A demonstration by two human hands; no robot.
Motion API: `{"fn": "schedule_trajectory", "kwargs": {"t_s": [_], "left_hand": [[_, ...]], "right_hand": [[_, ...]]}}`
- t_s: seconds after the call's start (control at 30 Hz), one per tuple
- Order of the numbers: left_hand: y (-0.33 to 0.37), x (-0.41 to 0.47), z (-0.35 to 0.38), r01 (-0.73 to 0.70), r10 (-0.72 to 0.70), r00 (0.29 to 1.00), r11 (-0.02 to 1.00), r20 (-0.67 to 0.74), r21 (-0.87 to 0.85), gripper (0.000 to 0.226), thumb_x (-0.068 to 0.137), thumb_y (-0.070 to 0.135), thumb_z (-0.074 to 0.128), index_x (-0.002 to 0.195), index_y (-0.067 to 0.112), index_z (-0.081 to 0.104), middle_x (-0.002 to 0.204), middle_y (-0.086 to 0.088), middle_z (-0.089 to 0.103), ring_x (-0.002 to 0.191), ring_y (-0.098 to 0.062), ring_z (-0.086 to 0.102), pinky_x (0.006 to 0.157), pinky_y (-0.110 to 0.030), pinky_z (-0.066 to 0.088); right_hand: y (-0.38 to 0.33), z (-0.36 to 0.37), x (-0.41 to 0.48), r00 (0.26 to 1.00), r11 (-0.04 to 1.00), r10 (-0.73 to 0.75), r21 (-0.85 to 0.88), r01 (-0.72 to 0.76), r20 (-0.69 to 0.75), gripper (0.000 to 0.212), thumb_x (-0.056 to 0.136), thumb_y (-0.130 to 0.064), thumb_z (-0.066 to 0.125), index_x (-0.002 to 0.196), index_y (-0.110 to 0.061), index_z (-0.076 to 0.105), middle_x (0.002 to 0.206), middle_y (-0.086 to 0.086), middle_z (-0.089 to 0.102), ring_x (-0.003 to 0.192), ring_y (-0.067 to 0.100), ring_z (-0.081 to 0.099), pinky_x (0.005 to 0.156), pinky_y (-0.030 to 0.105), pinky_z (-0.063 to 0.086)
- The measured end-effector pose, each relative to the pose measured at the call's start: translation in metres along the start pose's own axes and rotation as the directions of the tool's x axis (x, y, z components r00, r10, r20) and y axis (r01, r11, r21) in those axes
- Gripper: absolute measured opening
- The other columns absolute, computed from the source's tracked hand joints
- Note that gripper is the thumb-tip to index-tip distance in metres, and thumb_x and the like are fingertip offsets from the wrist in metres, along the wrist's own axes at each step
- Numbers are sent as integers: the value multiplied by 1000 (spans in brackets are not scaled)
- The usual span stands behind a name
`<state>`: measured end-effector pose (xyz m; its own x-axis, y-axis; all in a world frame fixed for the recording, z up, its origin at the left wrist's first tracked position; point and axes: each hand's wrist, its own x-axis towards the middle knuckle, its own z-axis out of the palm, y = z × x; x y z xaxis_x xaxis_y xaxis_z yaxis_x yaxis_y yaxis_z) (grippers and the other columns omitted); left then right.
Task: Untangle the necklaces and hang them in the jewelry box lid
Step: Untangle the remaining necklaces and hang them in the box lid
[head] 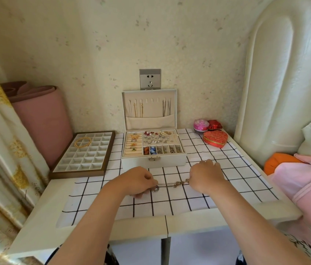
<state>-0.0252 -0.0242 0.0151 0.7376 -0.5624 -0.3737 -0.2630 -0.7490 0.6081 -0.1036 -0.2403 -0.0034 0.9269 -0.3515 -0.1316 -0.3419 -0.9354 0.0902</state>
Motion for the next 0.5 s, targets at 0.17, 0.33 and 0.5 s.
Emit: {"fn": "schedule_trajectory", "kwargs": {"t_s": [0.17, 0.33, 0.5], "left_hand": [[9, -10, 8, -72, 63, 987, 995, 148, 62, 23, 89, 43, 66, 89, 26, 80, 78, 13, 71, 73, -2, 62, 71, -19, 49], [8, -6, 9, -67, 64, 996, 997, 66, 48, 18, 88, 39, 67, 92, 29, 81, 96, 14, 74, 93, -7, 65, 81, -22, 52], [-11, 3, 4, -70, 119, 962, 978, -245, 198, 20, 93, 22, 63, 102, 37, 74, 108, 16, 68, 96, -2, 59, 88, -22, 48]], "right_hand": [[-2, 1, -2, 992, 985, -107, 128, 116, -71, 25, 94, -29, 54, 115, -33, 68, 120, 1, 58, 117, 26, 46, 98, 39, 36], [-16, 2, -9, 961, 905, -231, 330, 269, -150, 30, 95, -19, 55, 118, -34, 68, 123, -2, 56, 119, 23, 45, 97, 34, 37], [-36, 4, -13, 923, 792, -338, 475, 384, -183, 29, 98, -14, 55, 120, -26, 69, 123, -5, 64, 112, 15, 59, 94, 28, 47]]}}
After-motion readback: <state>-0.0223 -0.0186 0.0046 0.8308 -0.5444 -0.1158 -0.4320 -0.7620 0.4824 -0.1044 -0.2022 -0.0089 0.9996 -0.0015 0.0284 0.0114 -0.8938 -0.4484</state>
